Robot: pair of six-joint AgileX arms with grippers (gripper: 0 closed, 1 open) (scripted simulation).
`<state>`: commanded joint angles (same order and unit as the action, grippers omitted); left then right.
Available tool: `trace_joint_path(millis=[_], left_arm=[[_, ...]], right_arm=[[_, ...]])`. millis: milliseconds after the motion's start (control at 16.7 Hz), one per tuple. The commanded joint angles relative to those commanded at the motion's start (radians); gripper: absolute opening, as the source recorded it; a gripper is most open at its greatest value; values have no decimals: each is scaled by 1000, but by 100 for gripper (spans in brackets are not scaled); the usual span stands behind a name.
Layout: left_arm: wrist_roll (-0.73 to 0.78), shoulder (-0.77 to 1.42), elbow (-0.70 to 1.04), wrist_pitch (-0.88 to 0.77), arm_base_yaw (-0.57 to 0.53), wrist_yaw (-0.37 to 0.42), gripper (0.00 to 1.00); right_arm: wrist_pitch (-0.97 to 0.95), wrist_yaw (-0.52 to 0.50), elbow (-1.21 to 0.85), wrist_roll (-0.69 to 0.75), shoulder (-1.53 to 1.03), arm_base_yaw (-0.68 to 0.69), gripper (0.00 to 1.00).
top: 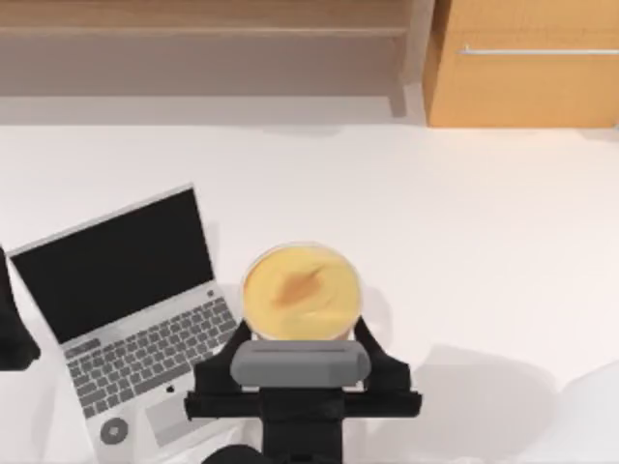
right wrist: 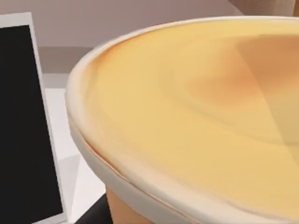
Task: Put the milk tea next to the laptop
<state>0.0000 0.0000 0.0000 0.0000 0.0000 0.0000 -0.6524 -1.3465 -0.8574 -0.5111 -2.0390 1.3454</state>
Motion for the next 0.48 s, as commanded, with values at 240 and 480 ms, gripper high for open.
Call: trace_joint_path(millis=[240, 480], left_arm=[[0, 0, 0, 0, 0, 0, 100], [0, 0, 0, 0, 0, 0, 100]], right_arm=[[0, 0, 0, 0, 0, 0, 100], [0, 0, 0, 0, 0, 0, 100]])
